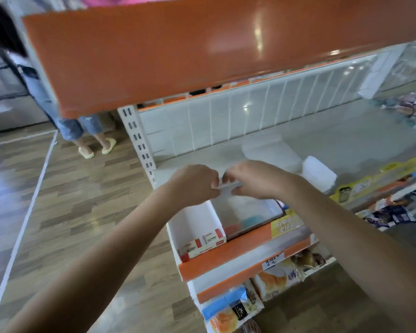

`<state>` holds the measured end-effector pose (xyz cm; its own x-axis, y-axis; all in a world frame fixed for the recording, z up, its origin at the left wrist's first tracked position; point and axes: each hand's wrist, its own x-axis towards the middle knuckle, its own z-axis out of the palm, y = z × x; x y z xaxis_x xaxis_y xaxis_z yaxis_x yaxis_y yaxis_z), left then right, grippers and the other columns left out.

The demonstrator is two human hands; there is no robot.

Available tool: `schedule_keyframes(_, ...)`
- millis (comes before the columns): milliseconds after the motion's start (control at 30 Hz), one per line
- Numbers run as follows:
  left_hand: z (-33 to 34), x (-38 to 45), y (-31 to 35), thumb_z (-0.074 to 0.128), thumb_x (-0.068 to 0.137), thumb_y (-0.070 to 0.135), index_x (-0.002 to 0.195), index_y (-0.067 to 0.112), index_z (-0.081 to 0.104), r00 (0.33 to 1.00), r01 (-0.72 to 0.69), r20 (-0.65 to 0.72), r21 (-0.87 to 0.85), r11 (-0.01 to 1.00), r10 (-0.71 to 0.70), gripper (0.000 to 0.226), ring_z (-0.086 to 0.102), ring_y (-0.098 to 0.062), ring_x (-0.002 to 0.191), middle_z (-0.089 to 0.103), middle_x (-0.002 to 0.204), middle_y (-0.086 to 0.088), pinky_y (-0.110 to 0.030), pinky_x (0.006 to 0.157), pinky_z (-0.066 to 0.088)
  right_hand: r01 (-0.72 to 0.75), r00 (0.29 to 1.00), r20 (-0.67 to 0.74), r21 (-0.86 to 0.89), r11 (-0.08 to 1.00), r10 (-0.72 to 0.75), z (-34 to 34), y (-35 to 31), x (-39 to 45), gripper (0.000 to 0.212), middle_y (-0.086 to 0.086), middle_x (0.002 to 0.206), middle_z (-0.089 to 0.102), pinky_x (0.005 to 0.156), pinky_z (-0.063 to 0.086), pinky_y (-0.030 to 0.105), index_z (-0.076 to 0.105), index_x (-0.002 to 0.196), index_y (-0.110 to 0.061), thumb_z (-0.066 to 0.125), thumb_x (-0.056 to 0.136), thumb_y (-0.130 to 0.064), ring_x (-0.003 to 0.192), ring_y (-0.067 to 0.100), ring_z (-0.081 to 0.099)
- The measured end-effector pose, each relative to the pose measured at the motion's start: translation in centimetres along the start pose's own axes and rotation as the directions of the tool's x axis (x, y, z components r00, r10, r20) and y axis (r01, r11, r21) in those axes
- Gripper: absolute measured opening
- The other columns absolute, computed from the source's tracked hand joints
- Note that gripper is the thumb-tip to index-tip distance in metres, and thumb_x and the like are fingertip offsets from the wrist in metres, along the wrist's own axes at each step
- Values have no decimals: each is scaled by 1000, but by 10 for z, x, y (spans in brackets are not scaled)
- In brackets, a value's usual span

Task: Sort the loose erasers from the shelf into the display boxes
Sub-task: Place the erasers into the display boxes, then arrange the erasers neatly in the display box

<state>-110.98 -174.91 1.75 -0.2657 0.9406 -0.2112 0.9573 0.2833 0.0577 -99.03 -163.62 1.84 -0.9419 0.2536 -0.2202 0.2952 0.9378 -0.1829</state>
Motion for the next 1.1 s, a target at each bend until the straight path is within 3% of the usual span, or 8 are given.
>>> schedule_keyframes(100,-6,40,43,50,92,41,126,22,52,993,-63,-91,66,996,69,39,50,-25,117,54,123,-4,-34,96,41,-125,985,-128,-59,990,116,-9,48,-13,38,5,124,52,95,42,36,55,125,-19,60,88,-22,117,24,48)
schedule_keyframes(267,-13,103,157,46,93,43,132,24,47,971,-187,-123,154,970,206,43,46,-26,122,50,131,-4,-36,94,39,-358,917,-202,-27,934,345,-14,154,-76,42,8,130,51,100,39,36,53,129,-16,60,87,-21,122,26,46)
schedule_keyframes(633,-30,248,410,52,91,41,122,22,55,915,-362,-126,158,919,383,37,54,-28,113,57,123,-6,-33,85,43,-659,717,-244,69,749,653,-4,379,-227,44,9,138,47,99,32,29,45,135,-12,50,91,-16,128,24,42)
schedule_keyframes(733,-29,293,444,53,90,40,118,20,57,911,-373,-120,169,912,395,35,55,-28,110,58,120,-8,-31,81,43,-695,688,-182,111,710,702,-3,432,-241,43,11,134,50,94,44,31,45,134,-10,51,94,-23,117,25,52)
schedule_keyframes(833,-29,349,465,50,92,39,121,18,54,927,-346,-95,159,925,363,37,52,-28,115,55,125,-8,-32,87,42,-714,682,-113,112,691,723,-7,489,-241,47,10,132,52,74,51,28,43,137,-10,51,92,-12,100,21,58)
schedule_keyframes(933,-27,408,478,49,93,35,125,17,54,941,-315,-87,128,940,327,37,52,-27,116,56,127,-7,-34,91,44,-731,668,-99,98,675,738,-9,543,-235,49,12,140,44,90,51,38,39,141,-12,42,93,-2,110,28,57)
schedule_keyframes(1033,-24,463,484,49,92,23,122,12,54,938,-329,-73,117,937,338,32,56,-26,108,59,120,-8,-32,79,46,-716,686,-110,74,694,719,-10,596,-225,43,13,125,52,85,54,43,48,133,-13,43,91,-1,99,30,62)
schedule_keyframes(1100,-21,490,486,50,91,19,115,11,55,940,-329,-55,120,937,337,26,58,-25,101,60,113,-8,-30,71,44,-679,727,-127,5,734,674,-11,627,-217,39,12,116,58,90,51,41,54,126,-13,44,90,-2,103,30,60)
